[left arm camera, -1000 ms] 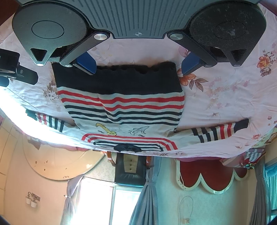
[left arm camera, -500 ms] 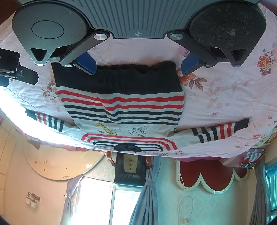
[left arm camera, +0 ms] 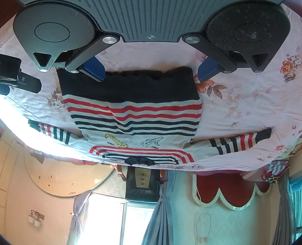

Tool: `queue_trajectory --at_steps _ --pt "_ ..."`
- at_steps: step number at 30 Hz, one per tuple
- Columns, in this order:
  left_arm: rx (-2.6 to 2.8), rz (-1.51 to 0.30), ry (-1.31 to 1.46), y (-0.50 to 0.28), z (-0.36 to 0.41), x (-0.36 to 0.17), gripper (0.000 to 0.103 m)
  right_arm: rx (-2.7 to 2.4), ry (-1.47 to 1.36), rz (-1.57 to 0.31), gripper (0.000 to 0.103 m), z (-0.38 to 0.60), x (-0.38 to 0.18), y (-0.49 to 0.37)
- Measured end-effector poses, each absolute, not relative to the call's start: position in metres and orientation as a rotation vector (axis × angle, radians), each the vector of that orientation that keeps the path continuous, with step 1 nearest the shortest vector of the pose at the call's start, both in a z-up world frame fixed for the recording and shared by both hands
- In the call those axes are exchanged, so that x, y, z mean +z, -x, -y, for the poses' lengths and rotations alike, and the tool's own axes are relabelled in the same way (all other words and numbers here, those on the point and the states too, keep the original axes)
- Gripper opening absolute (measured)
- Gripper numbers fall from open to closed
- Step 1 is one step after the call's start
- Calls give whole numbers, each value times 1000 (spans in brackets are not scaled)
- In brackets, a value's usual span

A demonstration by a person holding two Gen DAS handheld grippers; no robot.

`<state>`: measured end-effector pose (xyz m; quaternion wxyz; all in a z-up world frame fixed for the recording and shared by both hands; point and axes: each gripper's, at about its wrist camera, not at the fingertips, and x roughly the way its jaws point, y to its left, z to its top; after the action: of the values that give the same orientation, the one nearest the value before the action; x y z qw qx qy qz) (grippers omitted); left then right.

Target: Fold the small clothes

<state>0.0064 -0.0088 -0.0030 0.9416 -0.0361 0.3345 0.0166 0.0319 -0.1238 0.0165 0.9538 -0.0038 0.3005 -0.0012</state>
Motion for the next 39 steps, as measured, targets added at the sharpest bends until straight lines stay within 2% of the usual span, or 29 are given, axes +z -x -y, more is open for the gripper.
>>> queue_trajectory --at_steps 39 --pt "29 -687 60 -14 11 -4 103 4 5 -625 102 123 12 -38"
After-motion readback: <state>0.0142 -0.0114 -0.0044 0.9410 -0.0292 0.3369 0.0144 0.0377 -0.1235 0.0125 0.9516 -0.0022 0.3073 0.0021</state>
